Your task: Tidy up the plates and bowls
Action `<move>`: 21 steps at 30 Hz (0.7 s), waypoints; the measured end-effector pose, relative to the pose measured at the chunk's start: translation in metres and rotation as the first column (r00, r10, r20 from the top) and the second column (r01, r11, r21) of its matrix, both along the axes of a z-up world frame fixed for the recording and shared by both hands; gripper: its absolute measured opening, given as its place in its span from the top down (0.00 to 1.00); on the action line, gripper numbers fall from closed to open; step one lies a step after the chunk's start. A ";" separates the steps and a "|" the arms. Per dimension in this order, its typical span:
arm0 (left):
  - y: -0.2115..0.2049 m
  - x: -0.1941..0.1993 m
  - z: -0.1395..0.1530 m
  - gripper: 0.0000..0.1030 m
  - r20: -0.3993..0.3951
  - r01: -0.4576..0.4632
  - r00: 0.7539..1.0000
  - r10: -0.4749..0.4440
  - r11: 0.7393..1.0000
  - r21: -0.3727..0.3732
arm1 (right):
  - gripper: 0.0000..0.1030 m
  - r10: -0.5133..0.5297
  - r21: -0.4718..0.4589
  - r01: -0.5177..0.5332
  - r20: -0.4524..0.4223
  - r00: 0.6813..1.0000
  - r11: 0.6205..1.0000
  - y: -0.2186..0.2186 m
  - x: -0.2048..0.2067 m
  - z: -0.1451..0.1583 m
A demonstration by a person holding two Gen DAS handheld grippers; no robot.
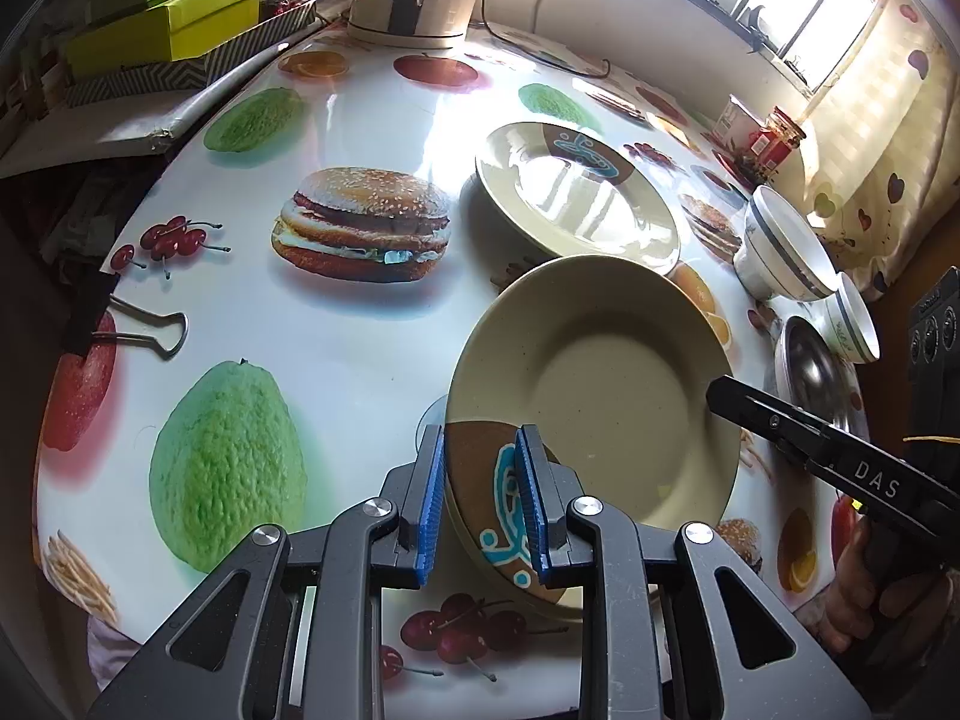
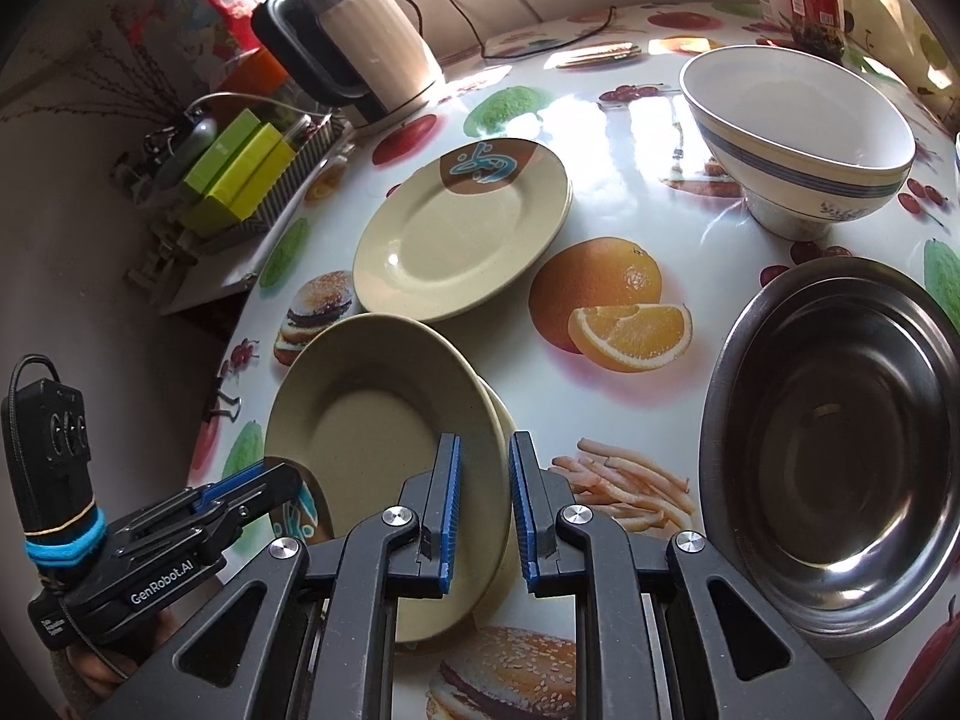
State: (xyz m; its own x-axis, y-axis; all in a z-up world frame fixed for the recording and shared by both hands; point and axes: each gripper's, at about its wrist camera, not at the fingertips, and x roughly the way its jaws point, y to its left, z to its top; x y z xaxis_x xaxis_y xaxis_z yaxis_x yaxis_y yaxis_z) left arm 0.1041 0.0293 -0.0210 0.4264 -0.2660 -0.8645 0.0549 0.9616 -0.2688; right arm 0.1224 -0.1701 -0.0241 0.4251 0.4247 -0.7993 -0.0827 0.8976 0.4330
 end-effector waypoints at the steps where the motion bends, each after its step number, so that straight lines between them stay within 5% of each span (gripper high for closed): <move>1: 0.000 0.000 0.000 0.76 0.000 0.000 1.000 0.000 1.000 0.003 | 0.84 0.001 -0.002 -0.001 0.001 1.000 1.000 0.000 0.000 0.000; 21: -0.003 -0.002 0.000 0.76 0.005 0.004 1.000 -0.004 1.000 0.015 | 0.82 -0.014 -0.010 0.014 -0.001 1.000 1.000 -0.001 -0.004 -0.004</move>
